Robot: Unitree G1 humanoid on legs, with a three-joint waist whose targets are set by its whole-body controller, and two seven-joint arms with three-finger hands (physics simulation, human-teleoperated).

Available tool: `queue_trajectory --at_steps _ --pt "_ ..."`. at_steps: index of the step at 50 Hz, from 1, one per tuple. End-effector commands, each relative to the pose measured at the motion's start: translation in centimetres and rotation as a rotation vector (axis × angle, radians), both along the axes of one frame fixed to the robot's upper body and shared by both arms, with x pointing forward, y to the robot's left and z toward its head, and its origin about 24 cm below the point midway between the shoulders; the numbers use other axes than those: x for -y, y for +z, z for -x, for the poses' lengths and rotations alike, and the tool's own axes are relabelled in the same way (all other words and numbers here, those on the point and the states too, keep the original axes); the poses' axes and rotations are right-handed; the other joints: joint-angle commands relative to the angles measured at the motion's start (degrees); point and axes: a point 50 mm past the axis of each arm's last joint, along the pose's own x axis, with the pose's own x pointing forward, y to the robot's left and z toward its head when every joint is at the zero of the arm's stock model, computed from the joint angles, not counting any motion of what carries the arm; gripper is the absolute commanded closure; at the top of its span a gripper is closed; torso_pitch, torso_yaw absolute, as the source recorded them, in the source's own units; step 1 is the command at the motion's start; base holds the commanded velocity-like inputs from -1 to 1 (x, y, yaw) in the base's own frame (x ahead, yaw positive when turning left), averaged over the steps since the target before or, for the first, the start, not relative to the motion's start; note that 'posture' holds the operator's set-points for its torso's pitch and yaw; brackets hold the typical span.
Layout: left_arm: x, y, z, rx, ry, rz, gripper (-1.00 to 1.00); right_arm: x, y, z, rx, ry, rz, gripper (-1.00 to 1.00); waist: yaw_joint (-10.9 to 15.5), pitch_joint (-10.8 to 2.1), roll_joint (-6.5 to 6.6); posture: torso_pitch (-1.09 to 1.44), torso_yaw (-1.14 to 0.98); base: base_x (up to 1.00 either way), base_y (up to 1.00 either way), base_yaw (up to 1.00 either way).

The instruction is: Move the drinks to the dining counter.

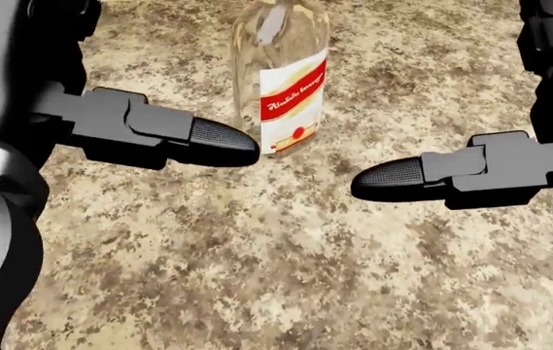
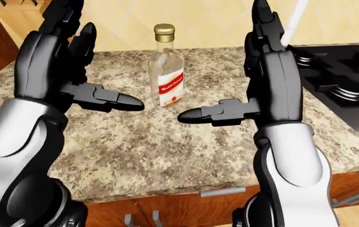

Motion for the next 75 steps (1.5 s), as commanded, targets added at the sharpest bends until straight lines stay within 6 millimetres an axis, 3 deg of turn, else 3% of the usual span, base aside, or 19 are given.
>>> queue_trajectory --at_steps 1,27,75 --pt "0.3 1.5 0.3 0.074 -0.007 -0.001 -1.0 0.0 0.7 0.4 0.058 -0.001 0.006 -1.0 0.0 -1.12 -0.04 0.0 0.0 0.0 0.0 0.0" --pt "2.8 0.0 -8.2 -0.056 0.033 -0.036 -1.0 0.4 0.0 -0.3 0.052 -0.004 -0.009 -1.0 0.2 -1.86 -0.57 0.0 0.0 0.0 0.0 0.0" --pt "6.4 -2.8 -11.0 -0.16 0.019 -0.043 -1.0 0.7 -0.3 -0.5 0.048 -0.005 -0.02 -1.0 0.1 -2.41 -1.03 0.0 0.0 0.0 0.0 0.0"
